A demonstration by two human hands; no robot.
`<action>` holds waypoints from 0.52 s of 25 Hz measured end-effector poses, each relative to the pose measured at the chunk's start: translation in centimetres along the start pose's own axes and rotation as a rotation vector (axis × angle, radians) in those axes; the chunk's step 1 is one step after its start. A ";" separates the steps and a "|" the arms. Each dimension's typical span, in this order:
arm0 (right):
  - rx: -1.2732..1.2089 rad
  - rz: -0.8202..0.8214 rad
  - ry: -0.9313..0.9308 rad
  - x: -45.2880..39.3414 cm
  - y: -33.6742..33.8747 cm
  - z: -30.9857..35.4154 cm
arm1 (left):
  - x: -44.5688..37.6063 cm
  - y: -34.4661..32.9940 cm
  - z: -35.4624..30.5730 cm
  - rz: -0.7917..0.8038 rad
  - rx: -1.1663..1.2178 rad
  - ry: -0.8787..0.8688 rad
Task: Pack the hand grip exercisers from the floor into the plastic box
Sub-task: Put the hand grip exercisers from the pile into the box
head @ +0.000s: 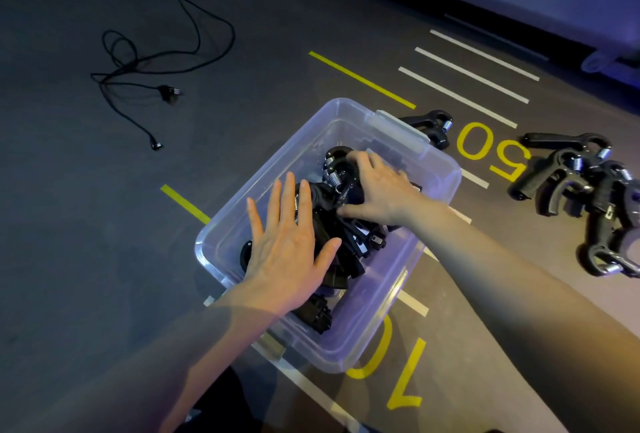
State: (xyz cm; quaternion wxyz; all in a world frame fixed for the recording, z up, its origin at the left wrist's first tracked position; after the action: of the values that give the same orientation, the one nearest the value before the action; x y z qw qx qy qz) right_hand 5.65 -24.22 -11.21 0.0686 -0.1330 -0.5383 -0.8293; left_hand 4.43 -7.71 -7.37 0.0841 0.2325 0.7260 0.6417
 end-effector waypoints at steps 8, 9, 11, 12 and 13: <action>0.068 -0.026 -0.102 0.3 1.5 -1.2 | 0.1 -0.1 -0.4 0.015 0.000 0.002; 0.091 -0.072 -0.119 0.1 1.6 -0.9 | 0.1 -0.2 -0.5 0.017 -0.002 -0.001; 0.280 -0.149 -0.104 -0.1 1.3 0.3 | 0.1 -0.3 -0.8 0.022 -0.008 -0.010; 0.360 -0.181 -0.088 -0.2 1.0 0.8 | 0.1 -0.3 -0.8 0.020 -0.007 -0.010; 0.398 -0.191 -0.079 -0.3 0.8 1.0 | 0.1 -0.3 -0.8 0.016 -0.006 -0.008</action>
State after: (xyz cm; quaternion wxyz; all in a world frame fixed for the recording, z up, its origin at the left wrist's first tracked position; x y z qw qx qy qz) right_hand 6.29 -23.67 -10.26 -0.0065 -0.0979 -0.7039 -0.7035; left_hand 3.98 -8.43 -7.49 0.0826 0.2406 0.7217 0.6438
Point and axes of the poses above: each hand's wrist, its own x-axis away from the middle knuckle, its own y-axis out of the back of the hand, z = x × y, the point moved 7 cm from there along -x, towards the middle knuckle, and after that the axes turned 11 degrees about y, right-handed, at the moved point
